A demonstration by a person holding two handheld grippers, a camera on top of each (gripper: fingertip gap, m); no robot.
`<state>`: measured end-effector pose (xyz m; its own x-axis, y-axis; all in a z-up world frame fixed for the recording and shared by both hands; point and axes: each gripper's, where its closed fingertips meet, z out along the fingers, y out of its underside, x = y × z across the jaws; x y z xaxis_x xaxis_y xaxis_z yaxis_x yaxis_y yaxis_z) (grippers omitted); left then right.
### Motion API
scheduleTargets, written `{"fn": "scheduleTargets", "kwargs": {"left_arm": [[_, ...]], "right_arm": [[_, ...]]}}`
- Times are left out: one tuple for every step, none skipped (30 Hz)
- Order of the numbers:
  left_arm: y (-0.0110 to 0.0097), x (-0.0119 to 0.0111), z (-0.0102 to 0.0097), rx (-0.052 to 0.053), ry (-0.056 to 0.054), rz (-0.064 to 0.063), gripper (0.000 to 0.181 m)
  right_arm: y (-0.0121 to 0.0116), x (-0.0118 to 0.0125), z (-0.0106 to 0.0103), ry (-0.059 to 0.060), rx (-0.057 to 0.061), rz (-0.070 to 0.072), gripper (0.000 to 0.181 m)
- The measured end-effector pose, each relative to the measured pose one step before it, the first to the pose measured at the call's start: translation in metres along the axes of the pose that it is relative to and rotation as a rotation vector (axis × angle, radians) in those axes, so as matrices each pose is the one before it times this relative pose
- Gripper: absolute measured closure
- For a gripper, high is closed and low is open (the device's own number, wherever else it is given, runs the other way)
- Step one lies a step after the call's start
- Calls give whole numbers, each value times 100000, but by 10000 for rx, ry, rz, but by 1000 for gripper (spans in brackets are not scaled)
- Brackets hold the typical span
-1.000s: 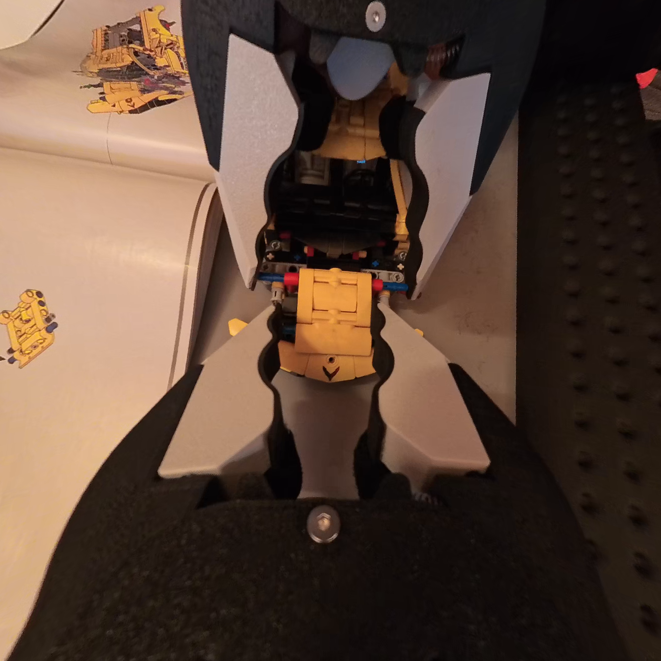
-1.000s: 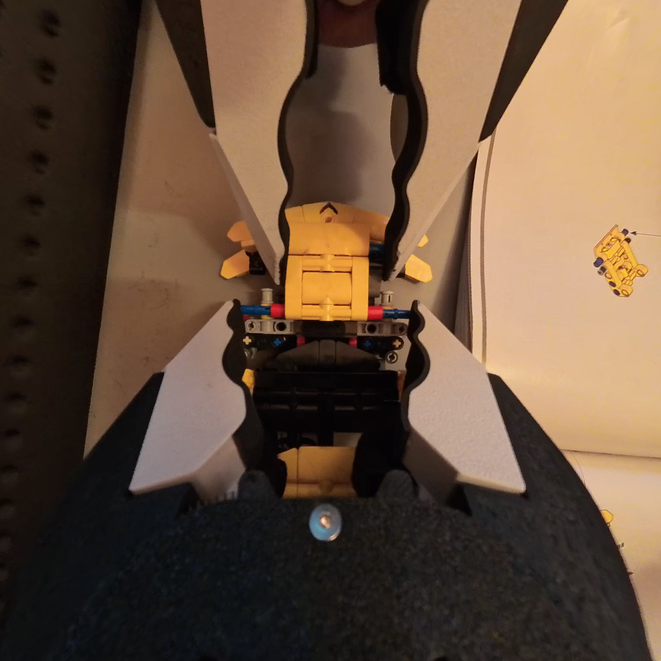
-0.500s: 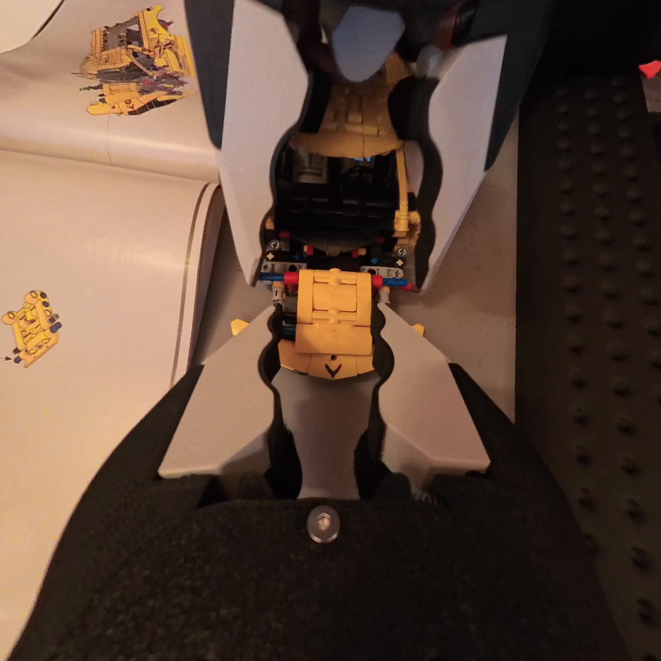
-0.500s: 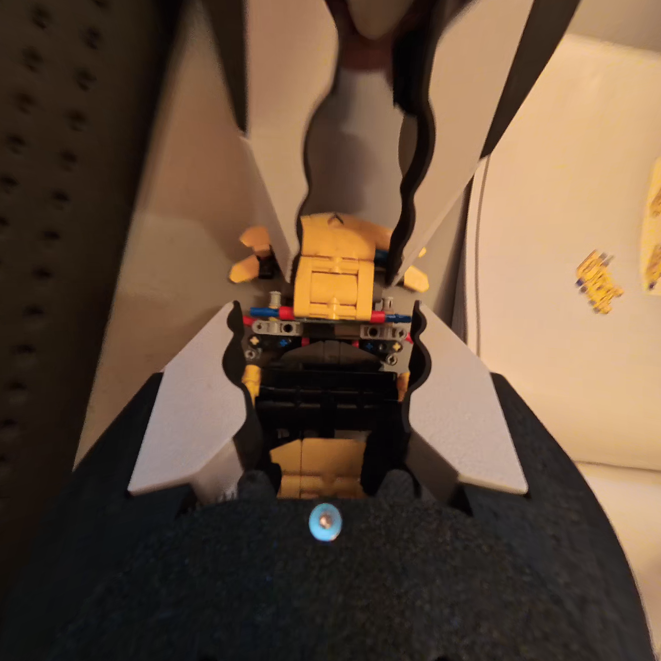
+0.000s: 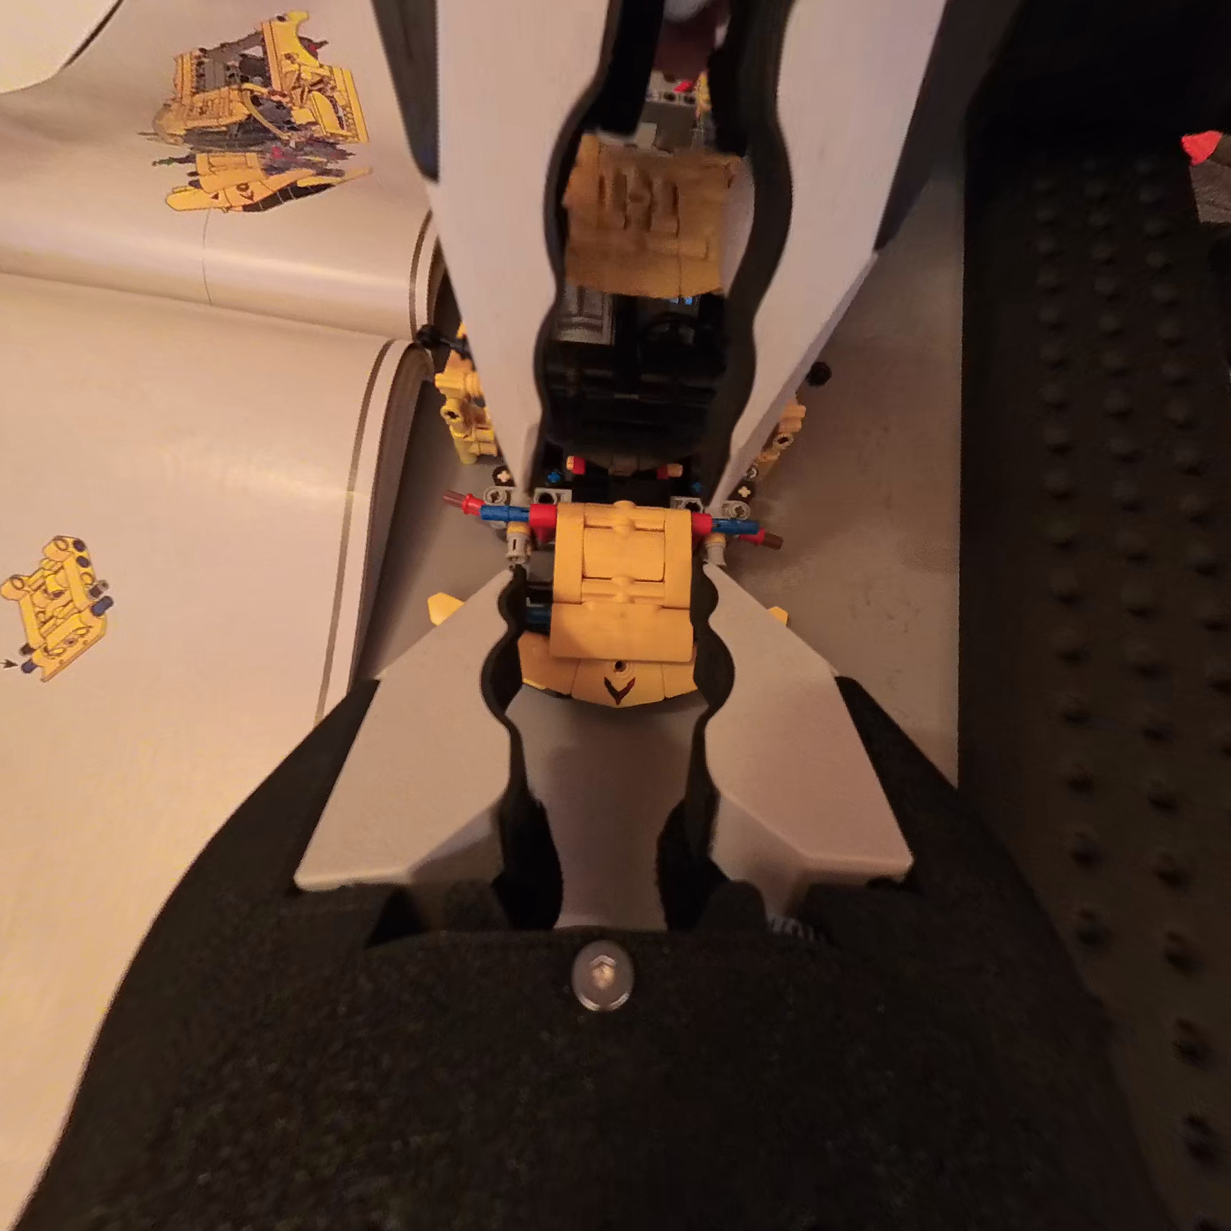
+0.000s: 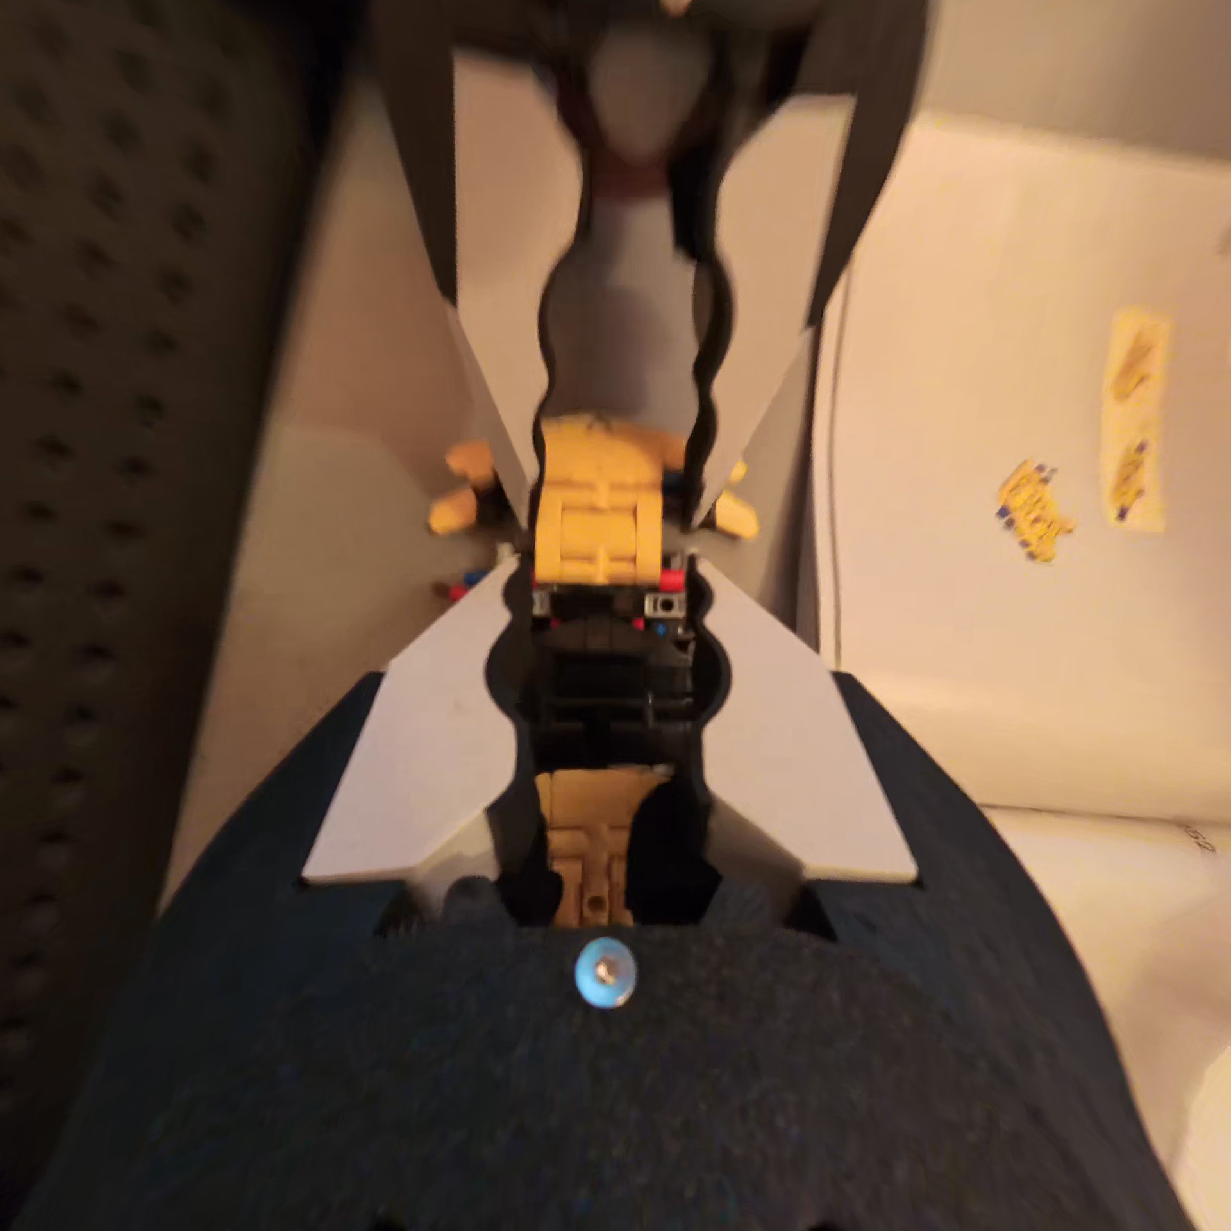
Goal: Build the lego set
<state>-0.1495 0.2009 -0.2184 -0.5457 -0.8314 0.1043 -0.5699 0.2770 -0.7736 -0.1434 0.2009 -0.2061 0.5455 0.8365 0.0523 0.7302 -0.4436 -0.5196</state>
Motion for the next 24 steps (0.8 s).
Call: {"fn": "scheduleTargets", "kwargs": {"left_arm": [[-7, 8, 0, 9, 2, 1, 132], [2, -1, 12, 14, 7, -12, 132], [-1, 1, -10, 9, 6, -6, 132], [12, -5, 7, 6, 6, -7, 132], [62, -13, 29, -31, 8, -17, 132], [39, -20, 41, -15, 3, -17, 132], [25, -2, 14, 0, 7, 0, 132], [9, -11, 8, 6, 11, -9, 132], [-4, -6, 5, 10, 10, -16, 132], [-2, -17, 0, 13, 3, -7, 132], [-12, 0, 2, 8, 12, -8, 132], [0, -7, -11, 4, 15, -16, 132], [-5, -19, -6, 16, 19, -16, 132], [-19, -6, -23, 33, 26, -27, 132], [8, -9, -9, 5, 15, -25, 132], [-12, -11, -15, 11, 2, 4, 132], [-47, -22, -4, 24, 3, -3, 132], [-21, 6, 0, 21, 17, -9, 132], [-4, -11, -3, 13, 20, -14, 132], [-17, -30, -14, 21, 10, -28, 132], [-22, -31, -32, 29, 12, -17, 132], [-84, -52, -20, 68, 4, -44, 132], [-72, -43, -43, 83, 22, -48, 132], [-17, 0, -26, 95, 69, -81, 132]], "right_arm": [[190, -245, 368, -81, -210, -103, 135], [-426, -451, 132, -290, 120, -5, 136], [-241, -137, 164, -108, 20, -14, 137], [323, 217, 273, 94, -338, -36, 139], [227, -27, 267, -75, -301, -3, 138], [38, -36, 151, -80, -158, -22, 137], [77, 48, 91, -8, -188, -61, 138], [61, 121, 51, 59, -151, -44, 141], [40, 95, 16, 58, -113, -60, 143], [39, 63, 4, 31, -114, -49, 143], [14, -3, -4, -4, -81, 18, 143], [23, -17, 3, -14, -77, 13, 141], [116, 4, 22, 4, -125, 35, 136], [137, 81, 78, 37, -124, 39, 132], [-107, -81, 41, -75, 63, 35, 132], [-109, -67, 83, -62, 51, 10, 132], [-107, 18, 146, -7, 47, 7, 130], [-18, -114, 241, -93, -16, 8, 131], [116, 33, 274, -41, -92, 1, 134], [-66, 290, -3, 115, 32, -76, 140], [11, 27, -34, -106, -8, 40, 140], [-5, 47, -129, -137, -15, 123, 140], [-50, 56, -176, -122, 18, 125, 140], [-67, -11, -142, -115, -2, 66, 140]]}}
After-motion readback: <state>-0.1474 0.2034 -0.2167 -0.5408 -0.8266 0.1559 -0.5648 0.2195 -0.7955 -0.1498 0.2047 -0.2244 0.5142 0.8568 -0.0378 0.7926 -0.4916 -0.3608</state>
